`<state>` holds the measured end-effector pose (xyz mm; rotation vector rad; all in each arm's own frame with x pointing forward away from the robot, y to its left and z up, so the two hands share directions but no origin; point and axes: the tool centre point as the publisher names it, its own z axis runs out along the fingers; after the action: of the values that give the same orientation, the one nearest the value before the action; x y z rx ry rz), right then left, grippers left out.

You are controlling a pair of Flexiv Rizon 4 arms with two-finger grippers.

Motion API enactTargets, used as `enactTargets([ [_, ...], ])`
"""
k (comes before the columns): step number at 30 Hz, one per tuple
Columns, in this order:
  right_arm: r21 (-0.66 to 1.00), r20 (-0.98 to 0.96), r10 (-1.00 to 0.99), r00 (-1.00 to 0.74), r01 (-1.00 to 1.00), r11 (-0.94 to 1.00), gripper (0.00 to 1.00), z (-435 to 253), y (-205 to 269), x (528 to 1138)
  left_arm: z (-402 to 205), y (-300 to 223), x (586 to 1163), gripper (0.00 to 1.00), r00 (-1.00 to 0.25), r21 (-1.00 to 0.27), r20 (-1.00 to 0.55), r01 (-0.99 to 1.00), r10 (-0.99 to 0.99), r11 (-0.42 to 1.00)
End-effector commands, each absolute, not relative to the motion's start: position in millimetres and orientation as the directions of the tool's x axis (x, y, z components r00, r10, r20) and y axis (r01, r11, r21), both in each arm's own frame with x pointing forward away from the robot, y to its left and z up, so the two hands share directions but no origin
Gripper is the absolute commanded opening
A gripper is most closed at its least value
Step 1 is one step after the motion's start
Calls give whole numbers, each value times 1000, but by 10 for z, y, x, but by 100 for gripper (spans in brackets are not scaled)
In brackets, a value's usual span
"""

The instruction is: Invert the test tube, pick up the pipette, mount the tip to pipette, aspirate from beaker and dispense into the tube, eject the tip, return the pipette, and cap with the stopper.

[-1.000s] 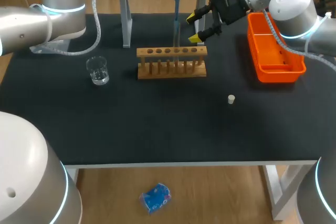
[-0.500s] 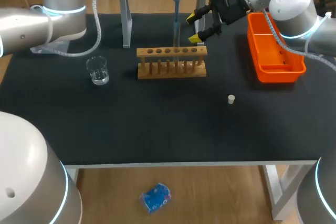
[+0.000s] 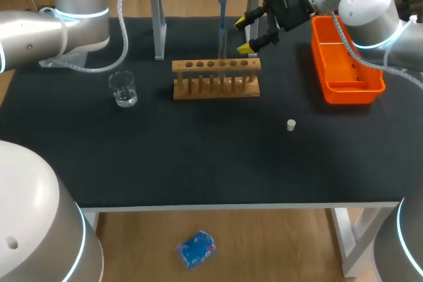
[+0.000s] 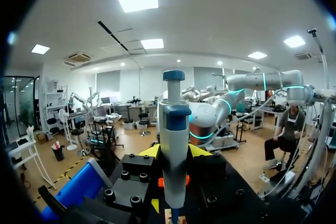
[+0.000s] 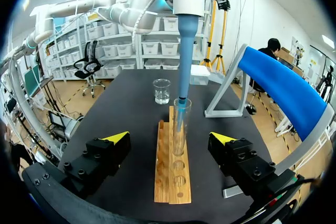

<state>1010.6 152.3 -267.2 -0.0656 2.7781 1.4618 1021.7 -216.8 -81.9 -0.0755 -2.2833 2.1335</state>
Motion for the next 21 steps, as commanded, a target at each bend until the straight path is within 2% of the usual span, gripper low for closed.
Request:
enactTargets([
  [1,823,-21,-36,-999,-38,567,100,-2670,1518,10104,-830,-2168,10228,0,-999,-998,-21,24,45,66],
  [21,823,-21,-36,-999,-38,567,100,-2670,1518,10104,-849,-2187,10243,0,-999,-998,-14,17,51,67],
])
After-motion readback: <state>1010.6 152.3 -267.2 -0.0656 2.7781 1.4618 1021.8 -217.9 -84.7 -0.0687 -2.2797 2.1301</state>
